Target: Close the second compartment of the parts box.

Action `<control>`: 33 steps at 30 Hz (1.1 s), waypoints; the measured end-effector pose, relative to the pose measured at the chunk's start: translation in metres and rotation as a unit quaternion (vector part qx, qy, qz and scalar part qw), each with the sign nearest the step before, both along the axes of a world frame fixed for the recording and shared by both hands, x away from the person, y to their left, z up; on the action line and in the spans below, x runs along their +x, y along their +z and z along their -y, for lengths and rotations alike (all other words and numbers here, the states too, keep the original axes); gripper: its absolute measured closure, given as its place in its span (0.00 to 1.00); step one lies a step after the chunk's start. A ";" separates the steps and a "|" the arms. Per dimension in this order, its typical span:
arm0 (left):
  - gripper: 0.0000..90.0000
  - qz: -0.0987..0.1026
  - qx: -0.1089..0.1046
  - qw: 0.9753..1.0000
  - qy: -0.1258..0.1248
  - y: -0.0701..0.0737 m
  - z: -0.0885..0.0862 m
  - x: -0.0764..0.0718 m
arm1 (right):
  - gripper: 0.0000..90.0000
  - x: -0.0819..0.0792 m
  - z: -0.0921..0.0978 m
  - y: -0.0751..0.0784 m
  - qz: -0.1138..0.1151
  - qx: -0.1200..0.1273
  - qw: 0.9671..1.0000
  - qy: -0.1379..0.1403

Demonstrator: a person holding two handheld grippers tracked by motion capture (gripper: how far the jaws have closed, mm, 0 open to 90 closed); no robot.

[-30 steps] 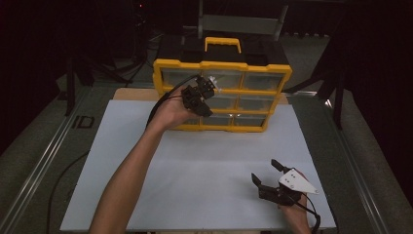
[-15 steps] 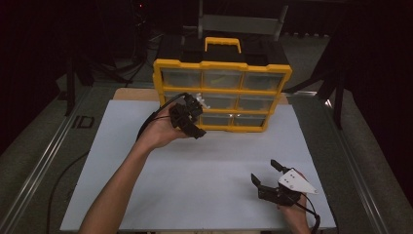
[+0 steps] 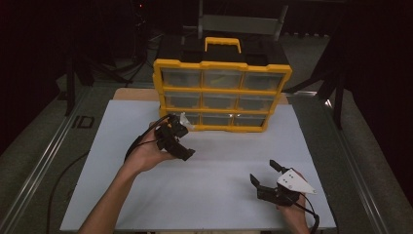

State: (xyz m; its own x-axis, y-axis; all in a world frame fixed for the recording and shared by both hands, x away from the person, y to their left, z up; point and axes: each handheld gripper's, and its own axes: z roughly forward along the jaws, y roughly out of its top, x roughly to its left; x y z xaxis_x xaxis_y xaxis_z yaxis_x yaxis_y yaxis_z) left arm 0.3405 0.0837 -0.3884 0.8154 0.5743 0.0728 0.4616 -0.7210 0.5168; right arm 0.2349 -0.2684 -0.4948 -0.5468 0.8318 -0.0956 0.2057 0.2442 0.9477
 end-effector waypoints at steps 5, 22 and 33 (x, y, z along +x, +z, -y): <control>0.17 -0.002 -0.002 1.000 0.011 -0.014 -0.012 -0.011 | 0.16 0.000 -0.001 0.000 -0.002 0.000 1.000 0.000; 0.09 -0.019 -0.063 0.997 0.049 -0.068 -0.054 -0.043 | 0.16 0.000 -0.002 -0.001 -0.003 0.001 1.000 -0.002; 0.01 0.035 -0.133 0.989 0.061 -0.098 -0.081 -0.075 | 0.16 0.000 -0.004 -0.002 -0.004 0.001 1.000 0.002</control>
State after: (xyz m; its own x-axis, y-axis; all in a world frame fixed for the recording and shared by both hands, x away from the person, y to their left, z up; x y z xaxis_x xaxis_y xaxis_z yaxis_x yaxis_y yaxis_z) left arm 0.2655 0.1650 -0.4864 0.7369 0.6747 -0.0407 0.4940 -0.4965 0.7137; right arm 0.2347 -0.2642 -0.4970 -0.5512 0.8295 -0.0902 0.2119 0.2436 0.9464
